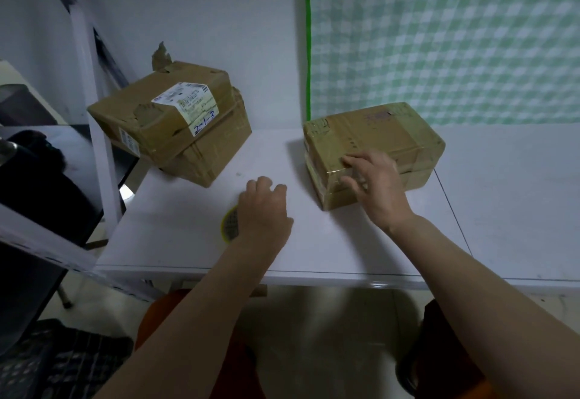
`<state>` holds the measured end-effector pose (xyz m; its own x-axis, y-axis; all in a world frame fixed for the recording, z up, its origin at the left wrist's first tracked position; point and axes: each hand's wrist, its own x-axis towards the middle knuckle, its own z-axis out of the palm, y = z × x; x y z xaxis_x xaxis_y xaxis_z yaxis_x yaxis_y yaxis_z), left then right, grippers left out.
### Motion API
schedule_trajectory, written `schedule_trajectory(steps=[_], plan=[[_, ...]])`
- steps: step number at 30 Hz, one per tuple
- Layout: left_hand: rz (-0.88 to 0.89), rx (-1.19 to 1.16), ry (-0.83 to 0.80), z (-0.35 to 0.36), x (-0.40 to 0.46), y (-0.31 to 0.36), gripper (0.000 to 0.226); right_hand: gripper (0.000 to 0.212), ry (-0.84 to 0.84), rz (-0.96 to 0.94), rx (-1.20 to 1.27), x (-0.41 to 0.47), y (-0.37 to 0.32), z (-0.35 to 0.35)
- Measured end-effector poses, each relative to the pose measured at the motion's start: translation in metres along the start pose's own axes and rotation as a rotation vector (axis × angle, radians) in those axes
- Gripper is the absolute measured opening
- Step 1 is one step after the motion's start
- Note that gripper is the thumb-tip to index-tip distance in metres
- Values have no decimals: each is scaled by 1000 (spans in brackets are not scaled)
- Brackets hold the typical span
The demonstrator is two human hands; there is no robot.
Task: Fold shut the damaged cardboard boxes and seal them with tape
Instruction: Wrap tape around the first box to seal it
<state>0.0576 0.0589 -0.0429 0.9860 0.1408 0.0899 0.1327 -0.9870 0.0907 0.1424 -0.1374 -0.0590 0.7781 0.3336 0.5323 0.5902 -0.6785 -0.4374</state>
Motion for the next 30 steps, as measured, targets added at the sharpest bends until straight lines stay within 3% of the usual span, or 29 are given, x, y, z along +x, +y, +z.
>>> schedule_trajectory(steps=[5,9,15,18,20,22,24,27,30], plan=[[71,-308,85,-5,16,30,75,35,-28,-5,-4,13,4,-4],[64,-562,113,-7,33,46,70,38,-43,5,24,18,6,-7],[47,-735,200,11,54,50,47,39,-72,-6,14,21,4,-10],[81,-876,215,17,54,45,52,44,-100,-20,59,17,11,-19],[44,-952,184,22,53,38,66,43,3,24,59,10,19,-29],[-79,-984,112,23,48,37,76,41,212,148,19,5,30,-40],[-183,-942,107,24,40,44,70,44,332,394,-2,3,46,-48],[-175,-912,141,24,33,66,39,43,285,765,230,2,59,-61],[-185,-962,107,21,37,89,37,27,267,870,570,1,65,-68]])
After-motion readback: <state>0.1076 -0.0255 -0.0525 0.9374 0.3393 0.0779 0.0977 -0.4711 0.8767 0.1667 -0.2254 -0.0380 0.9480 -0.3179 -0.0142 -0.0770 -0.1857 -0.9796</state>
